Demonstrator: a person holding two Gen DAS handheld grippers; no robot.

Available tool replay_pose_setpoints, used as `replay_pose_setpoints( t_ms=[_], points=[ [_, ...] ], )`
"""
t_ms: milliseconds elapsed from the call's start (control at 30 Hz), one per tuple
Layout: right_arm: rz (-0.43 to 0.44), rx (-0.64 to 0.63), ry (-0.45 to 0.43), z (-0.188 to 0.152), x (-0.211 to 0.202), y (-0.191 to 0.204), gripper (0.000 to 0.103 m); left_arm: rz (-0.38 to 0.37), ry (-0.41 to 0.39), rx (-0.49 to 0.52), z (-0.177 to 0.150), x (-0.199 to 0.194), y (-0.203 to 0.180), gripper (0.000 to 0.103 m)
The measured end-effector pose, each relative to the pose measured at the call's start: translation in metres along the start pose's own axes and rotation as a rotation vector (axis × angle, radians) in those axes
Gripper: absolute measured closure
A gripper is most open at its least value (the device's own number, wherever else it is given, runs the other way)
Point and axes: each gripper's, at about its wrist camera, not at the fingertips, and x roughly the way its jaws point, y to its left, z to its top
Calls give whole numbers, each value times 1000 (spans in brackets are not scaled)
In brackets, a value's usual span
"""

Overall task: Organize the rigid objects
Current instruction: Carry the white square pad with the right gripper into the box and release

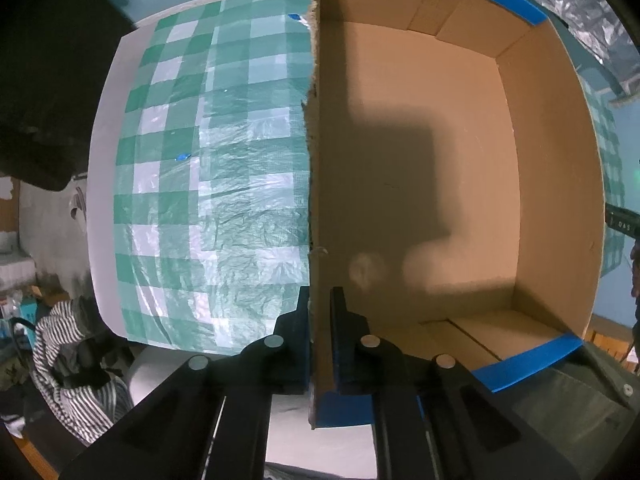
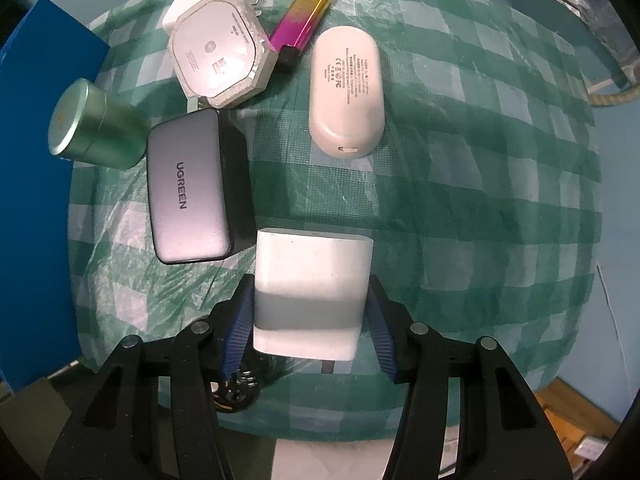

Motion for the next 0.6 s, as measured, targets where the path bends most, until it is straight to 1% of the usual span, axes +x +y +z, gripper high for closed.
replay_pose_setpoints(
  t_ms=[100, 167, 267, 400, 600],
  points=[
    [-22, -8, -1, 2, 7, 4, 51, -7, 7, 2, -1, -2, 2, 95],
    [-27, -13, -10, -11, 10, 7, 51, -9, 6, 7, -3, -3, 2, 95],
    [-35, -8, -16, -15, 14, 12, 52, -9, 8, 12, -4, -4, 0, 95],
    [-13, 8, -40, -19, 0, 12, 52, -10, 11, 20, -5, -2, -1, 95],
    [-3, -16, -58, -15, -29, 20, 52, -15, 18, 21, -7, -1, -3, 95]
  ],
)
